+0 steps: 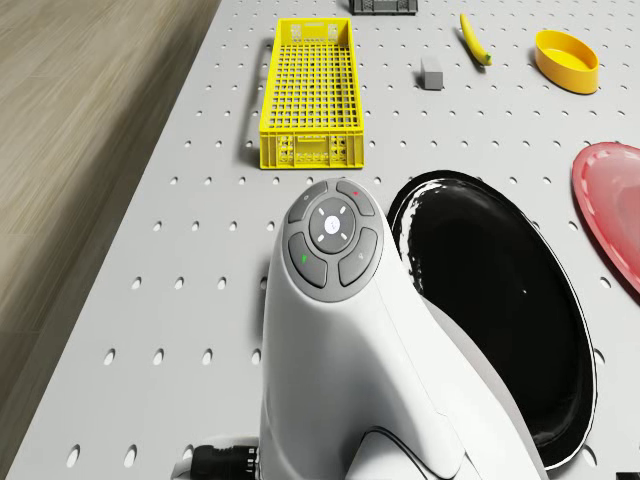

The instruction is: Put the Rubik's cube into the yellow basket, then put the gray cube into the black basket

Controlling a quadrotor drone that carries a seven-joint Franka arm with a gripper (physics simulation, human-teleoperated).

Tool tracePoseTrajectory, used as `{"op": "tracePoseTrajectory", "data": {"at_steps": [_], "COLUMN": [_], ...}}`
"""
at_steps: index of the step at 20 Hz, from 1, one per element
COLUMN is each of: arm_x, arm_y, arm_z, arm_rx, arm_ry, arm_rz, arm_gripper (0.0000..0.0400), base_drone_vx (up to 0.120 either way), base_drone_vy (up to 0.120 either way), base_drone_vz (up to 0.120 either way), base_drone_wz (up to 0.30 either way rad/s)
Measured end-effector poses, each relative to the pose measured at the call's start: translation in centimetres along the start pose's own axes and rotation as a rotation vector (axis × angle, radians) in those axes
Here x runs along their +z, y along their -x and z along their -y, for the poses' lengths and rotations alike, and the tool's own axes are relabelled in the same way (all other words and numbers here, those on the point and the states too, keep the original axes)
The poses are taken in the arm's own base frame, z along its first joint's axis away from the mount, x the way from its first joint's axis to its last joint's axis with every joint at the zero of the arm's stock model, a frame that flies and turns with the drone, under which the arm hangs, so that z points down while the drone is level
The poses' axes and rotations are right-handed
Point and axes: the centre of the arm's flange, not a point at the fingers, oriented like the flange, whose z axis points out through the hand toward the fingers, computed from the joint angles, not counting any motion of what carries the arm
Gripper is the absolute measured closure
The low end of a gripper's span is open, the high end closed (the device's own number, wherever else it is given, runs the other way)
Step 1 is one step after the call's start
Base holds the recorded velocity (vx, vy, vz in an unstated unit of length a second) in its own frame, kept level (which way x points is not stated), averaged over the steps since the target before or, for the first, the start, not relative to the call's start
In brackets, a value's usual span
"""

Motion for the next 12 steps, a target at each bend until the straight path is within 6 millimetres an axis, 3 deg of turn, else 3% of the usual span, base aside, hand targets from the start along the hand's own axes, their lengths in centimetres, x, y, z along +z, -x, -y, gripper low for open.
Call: {"op": "tracePoseTrajectory", "data": {"at_steps": [4, 12], "arm_x": [0.00, -0.01], "arm_y": [0.10, 0.17], "arm_z": [0.09, 0.16], "arm_rx": [0.000, 0.000], "arm_ry": [0.009, 0.016], "arm_rz": [-0.010, -0.017], "arm_gripper": [0.0000, 0.0000], "base_drone_vx": [0.120, 0.025], "base_drone_vy": [0.000, 0.000], "base_drone_vz": [-0.120, -0.120], "base_drone_wz": [0.000, 0.000]}}
